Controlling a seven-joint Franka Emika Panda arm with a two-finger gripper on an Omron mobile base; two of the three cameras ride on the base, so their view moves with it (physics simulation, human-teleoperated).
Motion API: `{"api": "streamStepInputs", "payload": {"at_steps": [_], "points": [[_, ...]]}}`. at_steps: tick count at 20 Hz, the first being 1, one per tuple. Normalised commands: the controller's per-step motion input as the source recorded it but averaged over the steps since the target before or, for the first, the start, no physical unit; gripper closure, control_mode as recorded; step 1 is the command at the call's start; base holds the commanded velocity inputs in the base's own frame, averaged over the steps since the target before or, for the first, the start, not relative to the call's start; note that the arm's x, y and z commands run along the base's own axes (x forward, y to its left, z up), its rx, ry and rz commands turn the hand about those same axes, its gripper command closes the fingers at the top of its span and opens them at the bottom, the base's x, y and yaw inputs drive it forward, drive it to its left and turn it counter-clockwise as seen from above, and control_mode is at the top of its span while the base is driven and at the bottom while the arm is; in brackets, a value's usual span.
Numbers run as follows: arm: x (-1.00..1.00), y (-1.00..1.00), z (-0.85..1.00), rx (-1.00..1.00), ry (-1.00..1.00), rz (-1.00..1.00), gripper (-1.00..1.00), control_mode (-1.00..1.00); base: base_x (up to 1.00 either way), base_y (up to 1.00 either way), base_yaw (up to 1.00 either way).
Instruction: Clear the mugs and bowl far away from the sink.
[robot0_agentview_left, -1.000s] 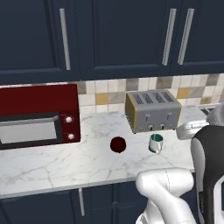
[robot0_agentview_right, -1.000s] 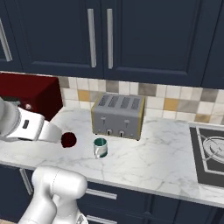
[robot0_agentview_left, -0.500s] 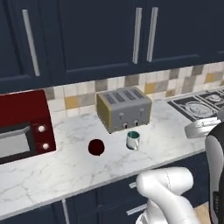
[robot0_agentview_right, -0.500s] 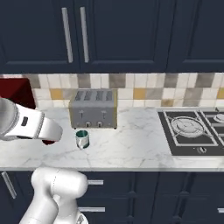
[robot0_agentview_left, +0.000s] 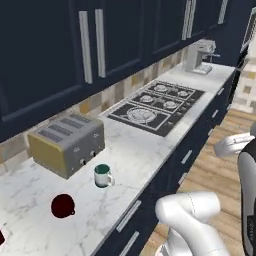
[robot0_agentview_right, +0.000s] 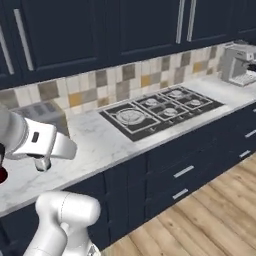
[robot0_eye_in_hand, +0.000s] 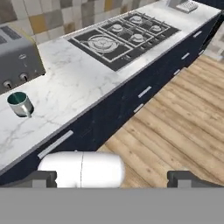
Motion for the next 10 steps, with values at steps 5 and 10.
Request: {"api": "streamStepInputs", "payload": {"at_steps": [5, 10], "points": [[0.00, 0.00, 0.00, 0.00, 0.00, 0.00, -1.00, 1.00, 0.00, 0.00, -0.99], [0.00, 0.00, 0.00, 0.00, 0.00, 0.00, -1.00, 1.00, 0.00, 0.00, -0.99]]}}
